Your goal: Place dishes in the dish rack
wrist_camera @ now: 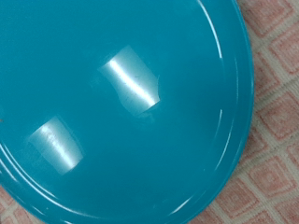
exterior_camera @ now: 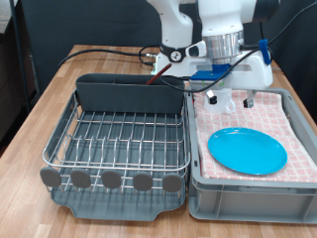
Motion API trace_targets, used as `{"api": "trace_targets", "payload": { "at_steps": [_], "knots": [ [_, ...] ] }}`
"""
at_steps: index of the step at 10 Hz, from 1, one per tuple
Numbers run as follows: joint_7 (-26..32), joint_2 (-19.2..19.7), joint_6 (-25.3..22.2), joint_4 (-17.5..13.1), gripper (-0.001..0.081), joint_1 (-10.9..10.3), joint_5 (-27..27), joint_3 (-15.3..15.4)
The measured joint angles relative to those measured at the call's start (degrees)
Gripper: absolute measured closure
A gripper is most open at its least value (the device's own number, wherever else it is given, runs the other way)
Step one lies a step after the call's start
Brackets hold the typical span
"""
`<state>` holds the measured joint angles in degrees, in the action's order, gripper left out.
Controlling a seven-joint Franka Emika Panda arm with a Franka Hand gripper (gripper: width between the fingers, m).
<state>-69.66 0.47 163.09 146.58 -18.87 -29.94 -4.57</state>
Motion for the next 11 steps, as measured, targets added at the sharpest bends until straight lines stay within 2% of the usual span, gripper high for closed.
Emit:
{"api": "trace_targets", "payload": {
  "at_steps": [6, 9, 11],
  "knots": [
    [15.5, 4.7, 4.2, -0.4, 0.0004, 0.0, -14.7, 1.1],
    [22.5, 7.7, 4.6, -2.6, 0.0004, 0.4, -21.5, 2.4],
    [25.0, 9.8, 4.6, -4.5, 0.0004, 0.4, -24.1, 3.0]
  ]
}}
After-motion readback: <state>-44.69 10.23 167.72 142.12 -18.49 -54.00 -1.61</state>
